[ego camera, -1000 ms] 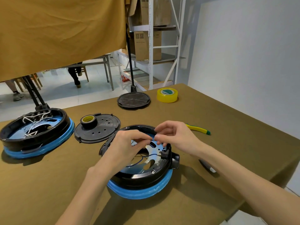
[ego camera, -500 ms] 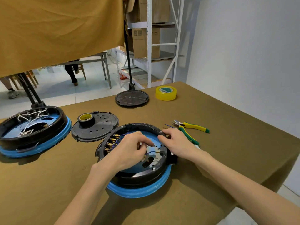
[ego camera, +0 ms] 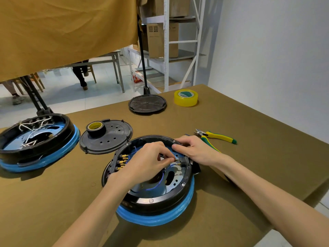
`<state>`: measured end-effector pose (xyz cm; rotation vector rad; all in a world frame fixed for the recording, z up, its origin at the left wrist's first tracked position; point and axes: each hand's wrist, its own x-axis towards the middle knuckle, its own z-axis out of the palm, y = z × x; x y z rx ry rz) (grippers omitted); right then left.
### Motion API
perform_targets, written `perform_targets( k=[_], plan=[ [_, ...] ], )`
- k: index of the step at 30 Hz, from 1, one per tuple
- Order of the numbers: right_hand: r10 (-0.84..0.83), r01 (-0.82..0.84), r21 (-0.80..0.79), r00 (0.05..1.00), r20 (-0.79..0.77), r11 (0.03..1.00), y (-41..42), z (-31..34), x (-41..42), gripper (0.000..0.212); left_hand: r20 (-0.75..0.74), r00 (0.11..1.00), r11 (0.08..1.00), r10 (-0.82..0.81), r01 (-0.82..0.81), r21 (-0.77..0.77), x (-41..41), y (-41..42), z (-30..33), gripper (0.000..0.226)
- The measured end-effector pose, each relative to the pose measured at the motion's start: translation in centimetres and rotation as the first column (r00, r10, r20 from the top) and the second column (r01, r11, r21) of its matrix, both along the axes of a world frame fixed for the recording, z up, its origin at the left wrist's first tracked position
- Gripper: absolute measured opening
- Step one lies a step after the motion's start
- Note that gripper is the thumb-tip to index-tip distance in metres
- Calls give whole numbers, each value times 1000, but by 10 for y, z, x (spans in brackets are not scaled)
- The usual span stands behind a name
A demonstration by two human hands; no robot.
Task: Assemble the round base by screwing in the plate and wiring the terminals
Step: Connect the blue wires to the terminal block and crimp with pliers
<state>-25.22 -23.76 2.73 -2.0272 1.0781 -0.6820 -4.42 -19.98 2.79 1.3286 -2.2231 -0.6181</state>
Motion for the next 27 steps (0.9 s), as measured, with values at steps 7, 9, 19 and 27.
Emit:
perform_targets(
  k=[7, 9, 19, 27],
  plan=[
    [-18, 18, -2, 1000, -19, 1000, -4, -5, -1, 25, -70, 997, 1000, -12, 12, -6, 0, -3, -8, 10],
    [-23, 23, 0, 1000, -16, 1000, -4, -7, 0, 25, -63, 998, 1000, -12, 12, -11, -1, -3, -9, 10],
    [-86, 86, 38, 996, 1, 996, -8, -20, 1, 30, -82, 997, 999, -2, -2, -43, -6, 0, -7, 9],
    [-117, 116, 66, 993, 16, 991, -2, -18, 3, 32, -74, 997, 998, 34, -38, -54, -10, 5, -6, 9]
  ],
)
